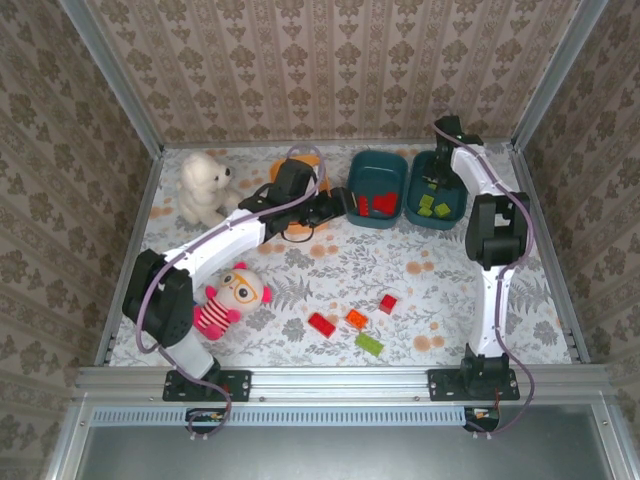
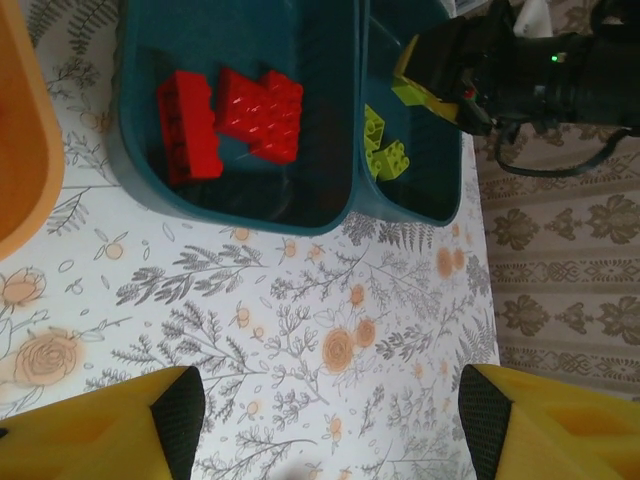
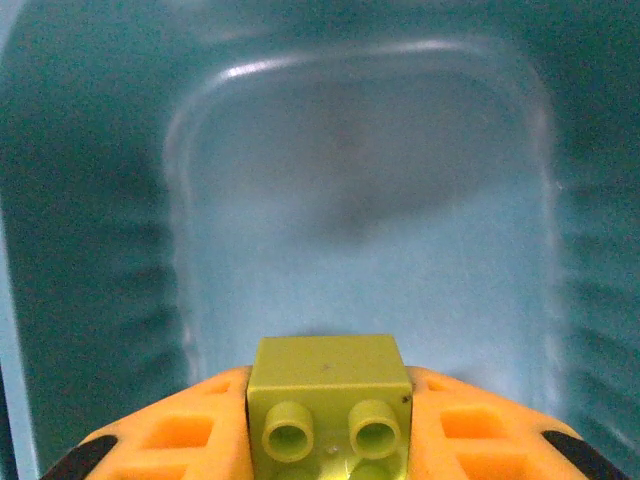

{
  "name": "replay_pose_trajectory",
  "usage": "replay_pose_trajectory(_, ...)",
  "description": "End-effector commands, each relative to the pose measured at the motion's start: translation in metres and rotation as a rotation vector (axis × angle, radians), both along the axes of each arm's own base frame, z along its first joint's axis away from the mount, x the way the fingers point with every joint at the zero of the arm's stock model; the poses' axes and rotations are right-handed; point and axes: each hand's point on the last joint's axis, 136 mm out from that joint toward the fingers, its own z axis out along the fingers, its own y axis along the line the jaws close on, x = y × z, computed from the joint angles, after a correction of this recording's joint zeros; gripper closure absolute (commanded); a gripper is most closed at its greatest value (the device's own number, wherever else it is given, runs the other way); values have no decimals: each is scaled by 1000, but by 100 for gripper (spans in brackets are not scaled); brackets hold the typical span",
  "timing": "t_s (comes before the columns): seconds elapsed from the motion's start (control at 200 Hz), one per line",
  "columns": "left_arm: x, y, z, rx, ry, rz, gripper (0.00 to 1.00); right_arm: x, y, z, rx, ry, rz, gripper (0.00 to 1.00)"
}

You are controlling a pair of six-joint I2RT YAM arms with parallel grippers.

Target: Sort the legos into containers by color

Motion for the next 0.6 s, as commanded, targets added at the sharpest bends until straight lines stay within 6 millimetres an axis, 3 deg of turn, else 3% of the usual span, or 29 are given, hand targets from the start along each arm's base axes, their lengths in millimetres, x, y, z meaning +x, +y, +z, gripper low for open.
replay_pose_trajectory(0.0, 5, -8, 18, -22, -53, -31, 29, 7, 0, -10, 5, 35, -26, 67)
replay_pose_trajectory(0.175, 5, -6, 15, -3, -51, -28, 29, 14, 4, -23, 28, 57, -18, 60)
replay_pose_trajectory(0.315, 4, -4, 14, 11, -53, -31, 29, 17, 7, -11, 32, 37, -12, 39)
replay_pose_trajectory(0.415, 3, -2, 12, 30, -53, -35, 29, 22, 13, 14, 46, -21, 7, 32)
replay_pose_trajectory(0.595, -9, 7, 4, 100, -56, -82, 29, 26, 33, 91, 76, -182, 61, 30)
